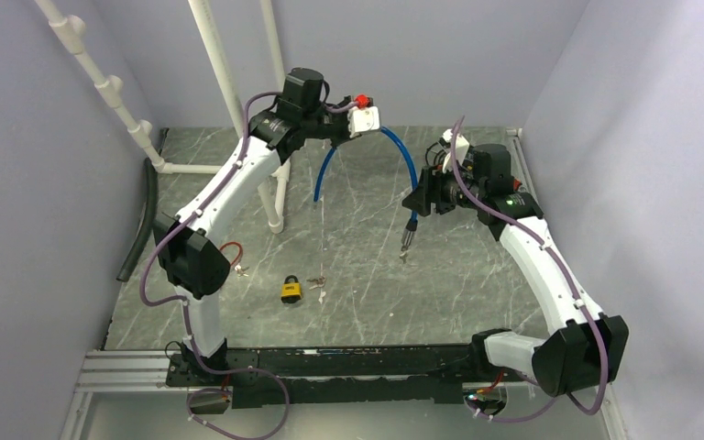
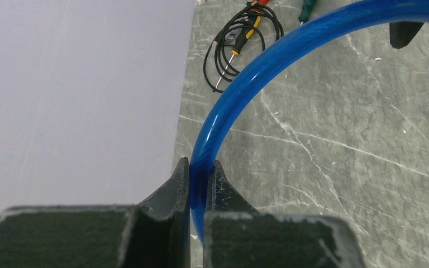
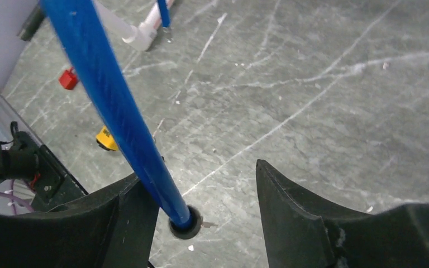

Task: Lock with the key
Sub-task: Pick up the lock from the center of the board.

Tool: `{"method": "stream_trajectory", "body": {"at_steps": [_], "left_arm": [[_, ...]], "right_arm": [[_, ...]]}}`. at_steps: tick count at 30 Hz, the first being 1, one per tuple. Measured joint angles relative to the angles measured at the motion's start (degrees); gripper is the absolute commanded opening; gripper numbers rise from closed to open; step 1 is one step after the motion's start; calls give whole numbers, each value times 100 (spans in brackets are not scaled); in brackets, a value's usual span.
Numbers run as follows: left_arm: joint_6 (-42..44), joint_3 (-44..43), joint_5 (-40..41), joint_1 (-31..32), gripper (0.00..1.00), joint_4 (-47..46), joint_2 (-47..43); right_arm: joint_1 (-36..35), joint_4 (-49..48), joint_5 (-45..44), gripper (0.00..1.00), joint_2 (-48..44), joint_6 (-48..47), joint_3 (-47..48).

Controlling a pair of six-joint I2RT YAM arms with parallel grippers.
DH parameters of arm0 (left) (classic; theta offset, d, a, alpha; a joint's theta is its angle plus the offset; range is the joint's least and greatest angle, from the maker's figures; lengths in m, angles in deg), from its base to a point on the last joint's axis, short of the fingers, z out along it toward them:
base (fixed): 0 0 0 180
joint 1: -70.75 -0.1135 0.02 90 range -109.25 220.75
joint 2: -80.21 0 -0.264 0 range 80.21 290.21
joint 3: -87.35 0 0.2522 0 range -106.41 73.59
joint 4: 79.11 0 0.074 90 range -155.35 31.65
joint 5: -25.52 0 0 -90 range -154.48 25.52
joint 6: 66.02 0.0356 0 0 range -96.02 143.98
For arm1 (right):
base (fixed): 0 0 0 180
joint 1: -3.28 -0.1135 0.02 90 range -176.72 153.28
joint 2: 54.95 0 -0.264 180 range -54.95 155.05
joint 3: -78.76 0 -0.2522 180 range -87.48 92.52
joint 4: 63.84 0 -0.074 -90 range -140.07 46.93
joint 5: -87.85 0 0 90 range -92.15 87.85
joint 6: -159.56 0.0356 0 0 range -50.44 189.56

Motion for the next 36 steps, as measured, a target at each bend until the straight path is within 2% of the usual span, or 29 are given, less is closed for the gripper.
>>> {"method": "stream_trajectory", "body": {"at_steps": [5,8,12,13,14,19,21,26,30,35,36], "left_arm": [[15,-160,157,72,0,240,2],[17,-284,251,90,0,315,13],[15,-501,352,105,0,361,122],[15,-509,372,109,0,372,144],[15,-509,391,116,0,382,164],[-81,-509,470,120,0,459,245],[-225,-566,470,120,2,549,264],[-868,-763,328,114,7,782,284],[-1497,-568,87,103,11,710,236],[-2417,-203,-199,72,11,490,179],[-2636,-192,-271,37,14,426,179]], "right_arm": [[-33,-2,-299,36,114,74,-146],[-35,-2,-450,34,118,149,-166],[-37,-31,-619,22,118,214,-177],[-42,-35,-667,13,118,225,-179],[-42,-35,-688,0,120,236,-181],[-28,-35,-614,0,133,190,-181],[79,-37,-313,0,140,87,-179],[892,-411,1091,0,146,20,-168],[1556,-1259,2205,0,146,437,-160],[1779,-2277,3237,0,146,1139,-76],[1784,-2406,3370,0,146,1257,-52]]}}
